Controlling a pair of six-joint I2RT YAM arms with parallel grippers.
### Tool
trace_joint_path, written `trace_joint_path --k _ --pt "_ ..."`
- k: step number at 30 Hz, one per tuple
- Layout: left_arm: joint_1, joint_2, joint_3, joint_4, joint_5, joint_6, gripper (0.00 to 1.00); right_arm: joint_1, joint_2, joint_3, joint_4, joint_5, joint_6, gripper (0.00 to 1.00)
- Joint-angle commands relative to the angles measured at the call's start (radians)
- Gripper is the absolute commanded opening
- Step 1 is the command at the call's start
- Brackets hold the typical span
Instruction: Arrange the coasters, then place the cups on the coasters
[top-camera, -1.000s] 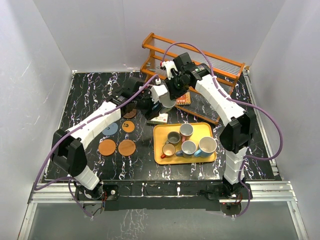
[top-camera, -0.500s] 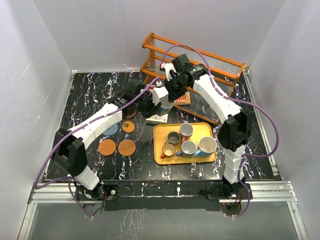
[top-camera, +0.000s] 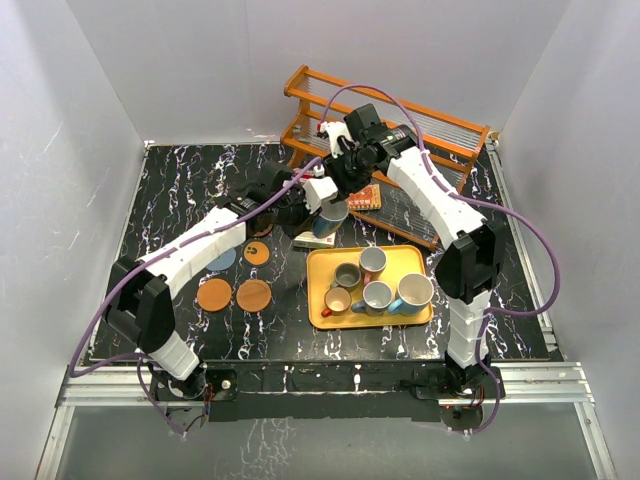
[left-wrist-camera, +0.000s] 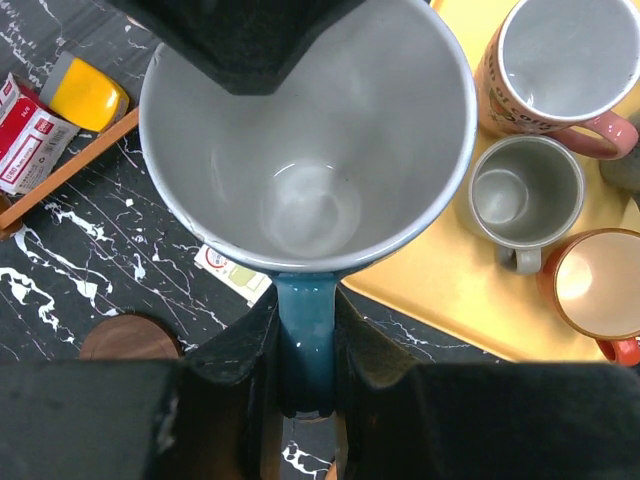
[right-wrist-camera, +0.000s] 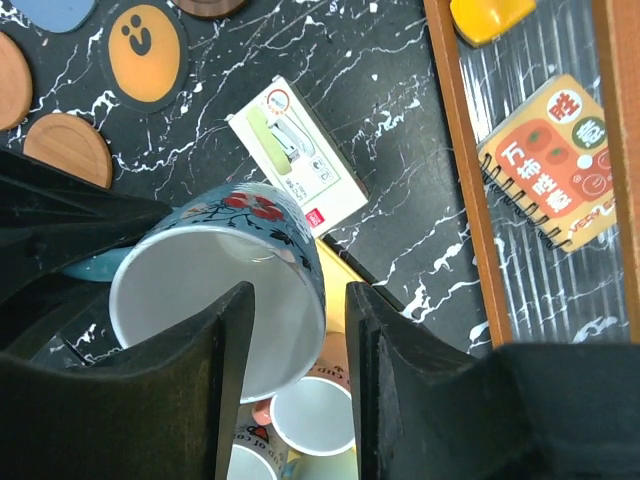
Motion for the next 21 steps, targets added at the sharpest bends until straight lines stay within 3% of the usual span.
trace_joint_path --k 1,9,16,21 --pt "0.018 -0.062 0.002 0.045 0.039 -0.005 0.0 -0.034 -0.033 0.087 0.024 -0.066 -0.032 0.42" --pt "0.146 -0.127 -0.034 0.065 0.119 -0.03 0.0 -0.122 -0.07 0.079 0.029 -0.139 -0.052 0.47" --pt "0.375 -0.205 -0.119 0.101 0.204 -0.034 0.0 -0.153 -0.169 -0.043 0.101 -0.221 -0.119 0.48" --pt "0.58 -0.261 -0.235 0.216 0.301 -0.05 0.0 -0.156 -0.232 -0.153 0.148 -0.275 -0.156 0.49"
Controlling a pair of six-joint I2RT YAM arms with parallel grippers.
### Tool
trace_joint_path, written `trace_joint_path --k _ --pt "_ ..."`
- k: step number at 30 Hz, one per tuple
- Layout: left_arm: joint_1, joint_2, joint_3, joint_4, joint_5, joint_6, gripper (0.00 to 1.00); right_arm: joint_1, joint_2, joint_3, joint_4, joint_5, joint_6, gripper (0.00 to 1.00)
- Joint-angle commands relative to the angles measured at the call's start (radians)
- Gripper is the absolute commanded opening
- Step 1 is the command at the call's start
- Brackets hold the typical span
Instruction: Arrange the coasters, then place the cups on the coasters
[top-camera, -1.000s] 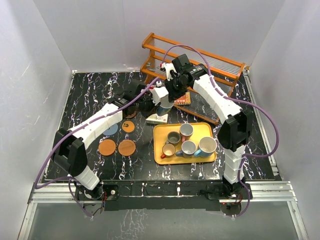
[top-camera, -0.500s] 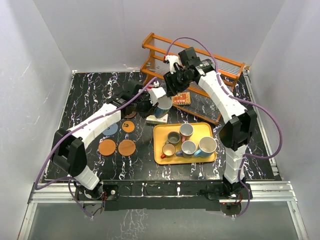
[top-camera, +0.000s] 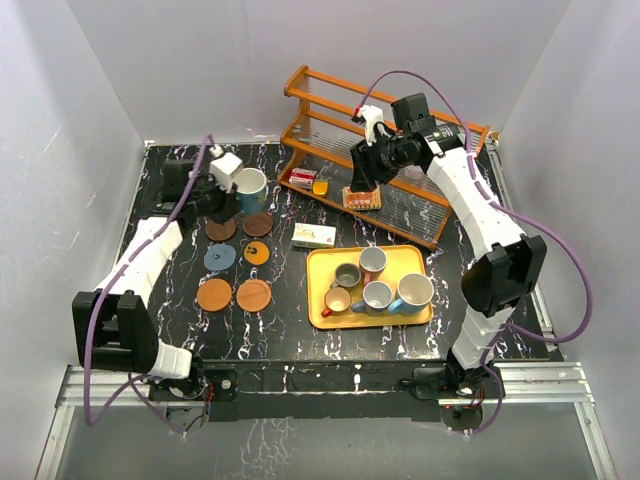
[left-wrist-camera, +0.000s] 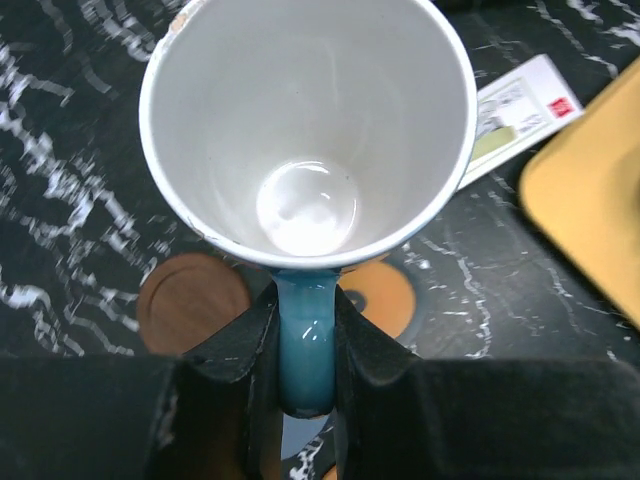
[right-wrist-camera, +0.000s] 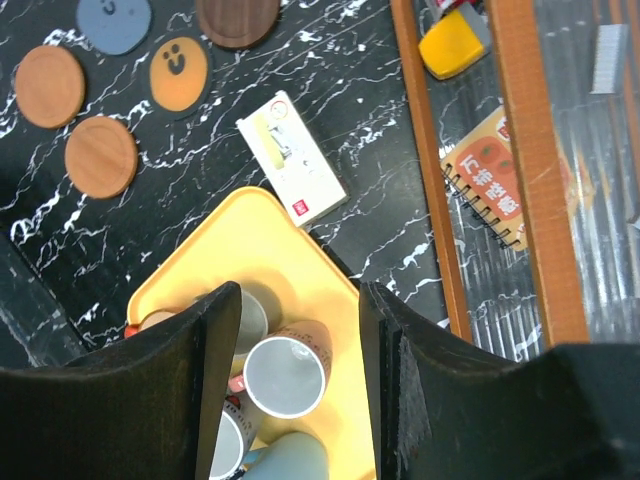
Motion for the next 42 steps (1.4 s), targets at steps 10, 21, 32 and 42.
trace_joint_path --k 10,21,32,42 --pt "0.386 -0.043 -0.187 0.311 0.297 -0.033 0.0 0.005 -0.229 -0.214 0.197 -0.04 -0.04 0.71" --pt "0.408 0.068 -0.227 0.377 0.332 0.02 0.0 0.005 -0.3 -0.294 0.238 -0.064 -0.038 0.98" --pt "0.408 0.146 -0.191 0.294 0.357 0.182 0.0 0.005 -0.299 -0.314 0.231 -0.068 -0.054 0.98" --pt "0.41 0.189 -0.162 0.233 0.351 0.274 0.0 0.006 -0.288 -0.316 0.22 -0.077 -0.06 0.98"
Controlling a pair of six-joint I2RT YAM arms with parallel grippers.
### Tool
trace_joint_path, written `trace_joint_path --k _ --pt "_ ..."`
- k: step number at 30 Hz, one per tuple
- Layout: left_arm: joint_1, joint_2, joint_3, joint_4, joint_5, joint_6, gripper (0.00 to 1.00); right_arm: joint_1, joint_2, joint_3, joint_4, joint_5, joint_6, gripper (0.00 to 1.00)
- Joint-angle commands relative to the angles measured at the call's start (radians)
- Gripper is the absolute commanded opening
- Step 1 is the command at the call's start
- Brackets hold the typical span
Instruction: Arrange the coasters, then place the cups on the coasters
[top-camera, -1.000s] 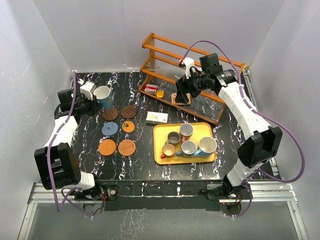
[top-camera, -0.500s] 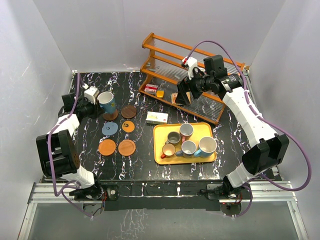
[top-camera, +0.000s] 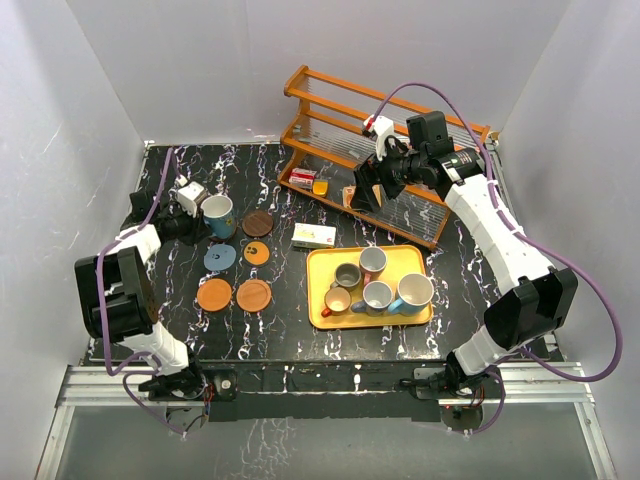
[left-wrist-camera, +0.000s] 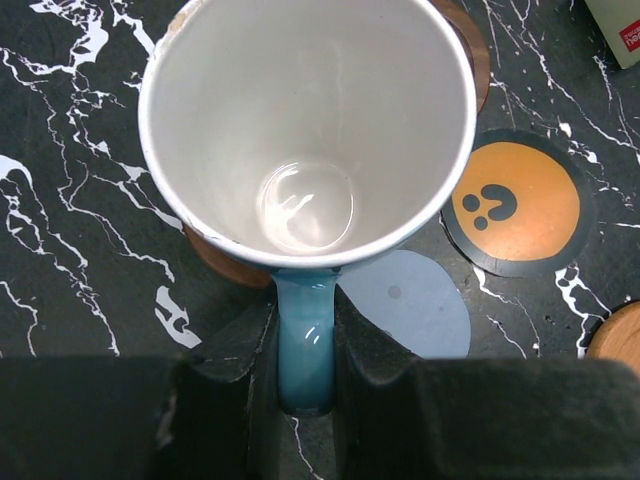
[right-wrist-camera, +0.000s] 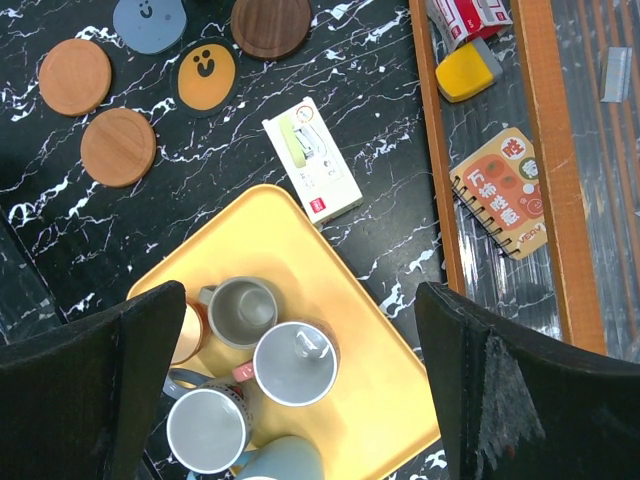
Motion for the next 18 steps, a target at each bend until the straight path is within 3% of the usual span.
trace_joint_path --k 1,18 --pt "0.008 -0.014 0.058 0.016 0.073 0.065 0.0 0.0 -0.015 0.001 0.037 -0.024 -0.013 0.98" --pt "0.039 0.019 0.064 0.041 0.109 0.048 0.0 0.001 0.007 -0.004 0.026 -0.03 -0.02 0.98"
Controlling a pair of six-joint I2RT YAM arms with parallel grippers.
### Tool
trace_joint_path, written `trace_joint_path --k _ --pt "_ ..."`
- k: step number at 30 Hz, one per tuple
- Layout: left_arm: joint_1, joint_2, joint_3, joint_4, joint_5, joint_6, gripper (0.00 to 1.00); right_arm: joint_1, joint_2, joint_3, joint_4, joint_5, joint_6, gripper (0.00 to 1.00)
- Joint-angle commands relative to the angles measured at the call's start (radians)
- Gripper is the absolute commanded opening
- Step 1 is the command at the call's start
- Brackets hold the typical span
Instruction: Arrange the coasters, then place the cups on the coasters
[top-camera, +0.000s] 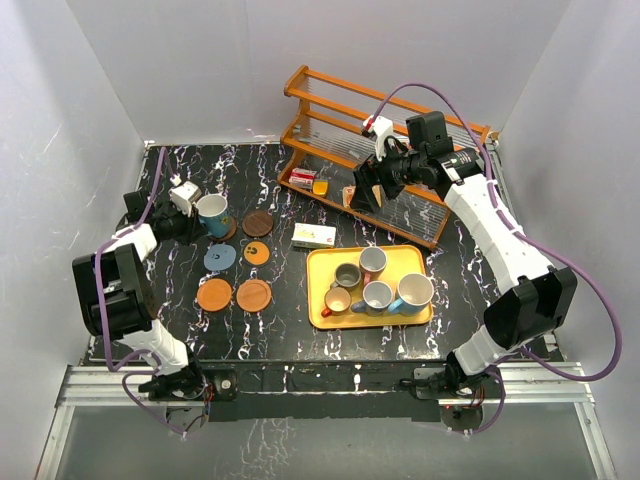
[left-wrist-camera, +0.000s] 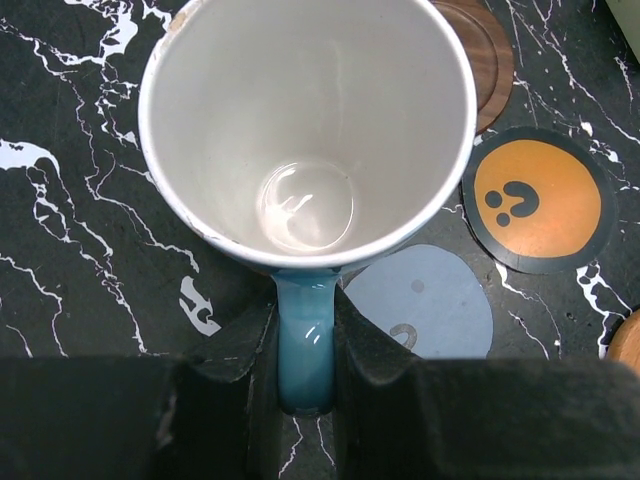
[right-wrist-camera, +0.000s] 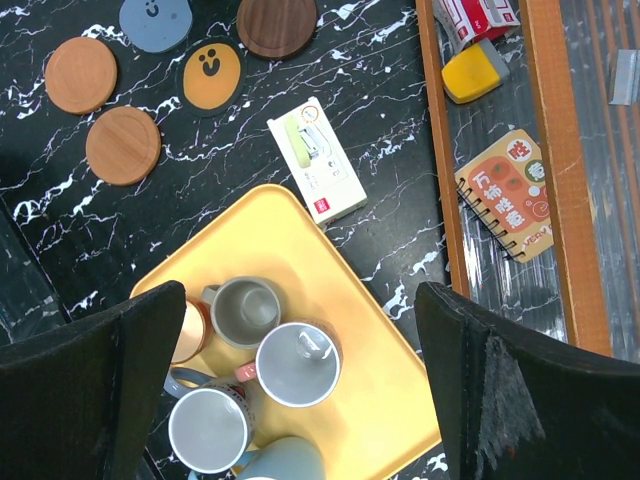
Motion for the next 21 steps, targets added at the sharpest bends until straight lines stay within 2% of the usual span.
trace_joint_path --k 1,13,21 --pt "0.007 0.0 0.048 0.038 0.093 0.027 0.0 0.001 0.007 -0.004 0.027 -0.017 -0.018 0.98" --pt "0.007 0.005 0.035 0.019 0.081 0.094 0.0 0.0 0.011 -0.008 0.019 -0.018 -0.025 0.98" --pt "0.006 -0.004 0.02 -0.002 0.054 0.132 0.2 0.0 0.012 -0.007 0.017 -0.02 -0.028 0.98"
